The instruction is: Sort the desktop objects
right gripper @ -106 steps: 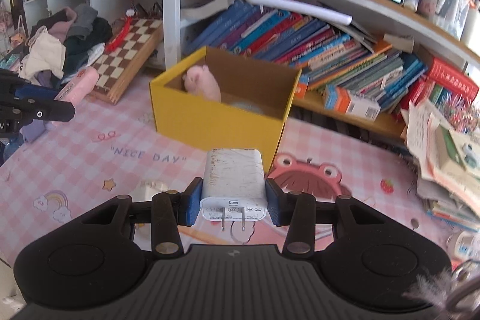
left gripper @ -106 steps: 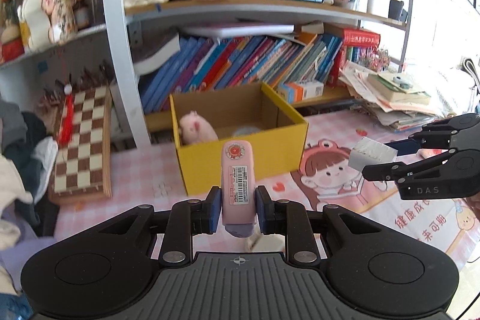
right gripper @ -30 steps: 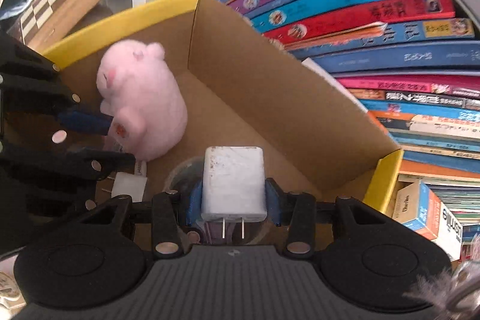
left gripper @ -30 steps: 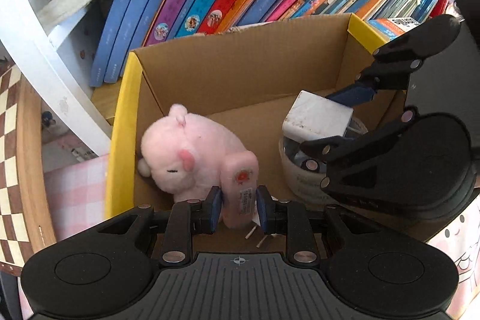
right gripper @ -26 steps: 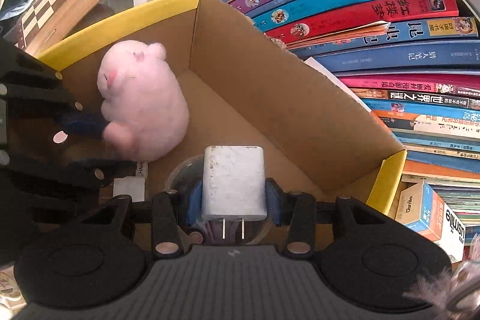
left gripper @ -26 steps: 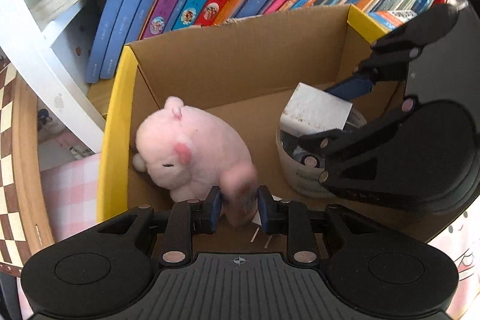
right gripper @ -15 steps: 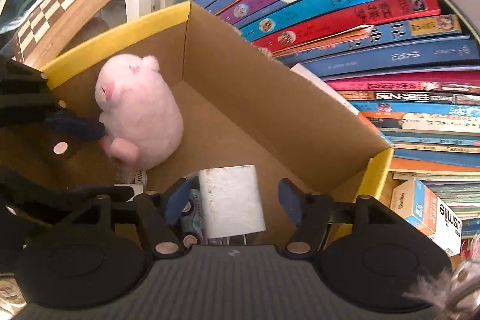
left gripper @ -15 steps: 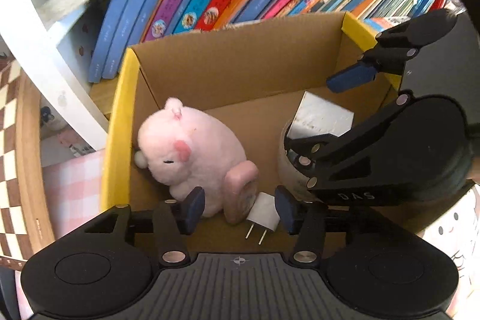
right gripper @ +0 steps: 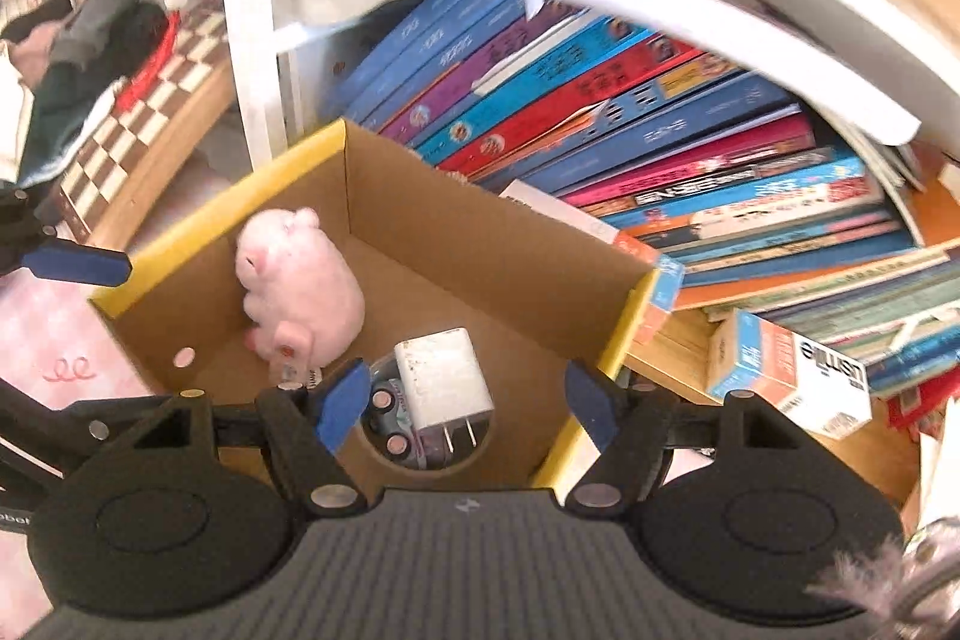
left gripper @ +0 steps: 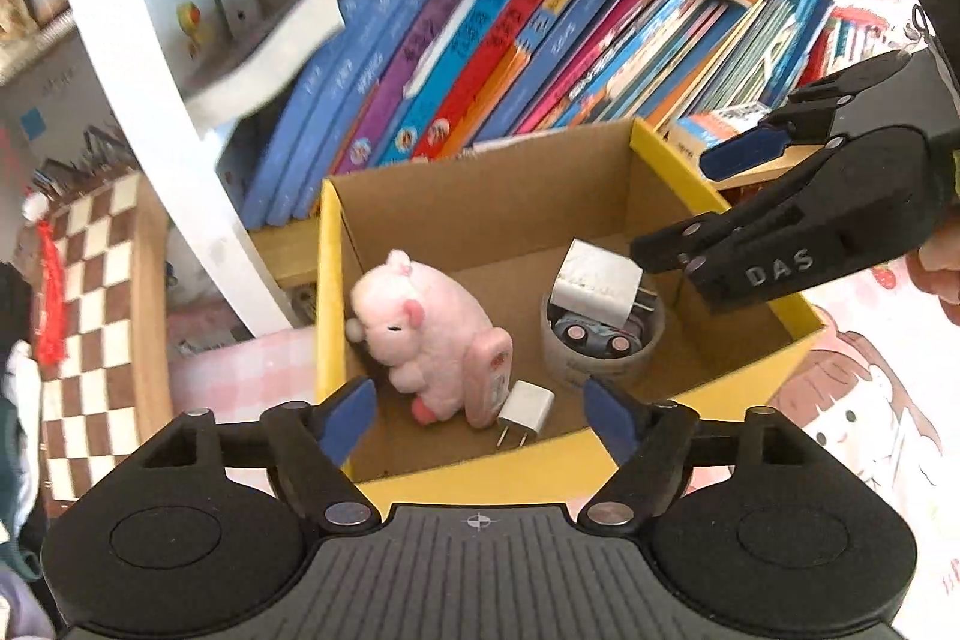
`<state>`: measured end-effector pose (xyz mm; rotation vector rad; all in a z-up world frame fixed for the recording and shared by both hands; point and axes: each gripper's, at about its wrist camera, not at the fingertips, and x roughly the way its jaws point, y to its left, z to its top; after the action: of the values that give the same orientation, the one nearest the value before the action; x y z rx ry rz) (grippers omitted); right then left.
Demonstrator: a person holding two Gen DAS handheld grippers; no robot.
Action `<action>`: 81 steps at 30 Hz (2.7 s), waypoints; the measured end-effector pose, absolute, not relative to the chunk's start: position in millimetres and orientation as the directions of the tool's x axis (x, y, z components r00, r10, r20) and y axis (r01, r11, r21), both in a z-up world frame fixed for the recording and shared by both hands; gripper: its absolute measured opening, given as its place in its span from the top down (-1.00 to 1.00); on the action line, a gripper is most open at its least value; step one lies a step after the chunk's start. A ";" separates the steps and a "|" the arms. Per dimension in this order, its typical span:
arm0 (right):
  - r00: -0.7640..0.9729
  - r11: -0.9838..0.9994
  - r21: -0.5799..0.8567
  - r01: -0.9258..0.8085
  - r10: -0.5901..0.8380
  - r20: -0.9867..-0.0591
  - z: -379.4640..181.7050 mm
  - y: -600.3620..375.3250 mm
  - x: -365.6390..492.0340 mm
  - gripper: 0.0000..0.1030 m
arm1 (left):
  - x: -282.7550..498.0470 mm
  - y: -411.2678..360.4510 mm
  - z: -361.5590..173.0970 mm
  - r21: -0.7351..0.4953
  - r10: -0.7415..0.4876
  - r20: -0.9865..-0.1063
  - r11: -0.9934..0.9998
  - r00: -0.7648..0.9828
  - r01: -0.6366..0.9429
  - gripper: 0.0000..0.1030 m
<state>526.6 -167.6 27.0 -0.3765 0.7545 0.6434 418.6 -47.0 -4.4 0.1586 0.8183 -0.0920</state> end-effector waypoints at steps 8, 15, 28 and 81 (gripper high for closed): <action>0.574 0.742 -0.099 -0.663 0.419 -0.704 47.1 -179.9 474.6 -0.38 | 375.3 -49.5 13.9 0.091 -0.061 -0.700 0.981 0.711 0.173 -0.54; 0.591 0.744 -0.110 -0.659 0.422 -0.687 55.7 -181.9 428.9 -0.39 | 339.3 -52.3 23.7 0.099 -0.083 -0.676 0.974 0.732 0.202 -0.55; 0.617 0.783 -0.097 -0.614 0.399 -0.678 55.6 -192.9 352.2 -0.41 | 274.8 -44.9 26.5 0.111 -0.118 -0.671 0.960 0.732 0.257 -0.55; 0.596 0.903 0.045 -0.428 0.320 -0.737 -63.4 -223.5 229.0 -0.15 | 179.8 -61.8 -72.7 0.123 -0.047 -0.719 0.973 0.693 0.194 -0.08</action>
<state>229.0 -223.5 -63.4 -0.1414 0.8251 0.4357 179.8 -61.8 -72.7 0.1959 0.7947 -0.1353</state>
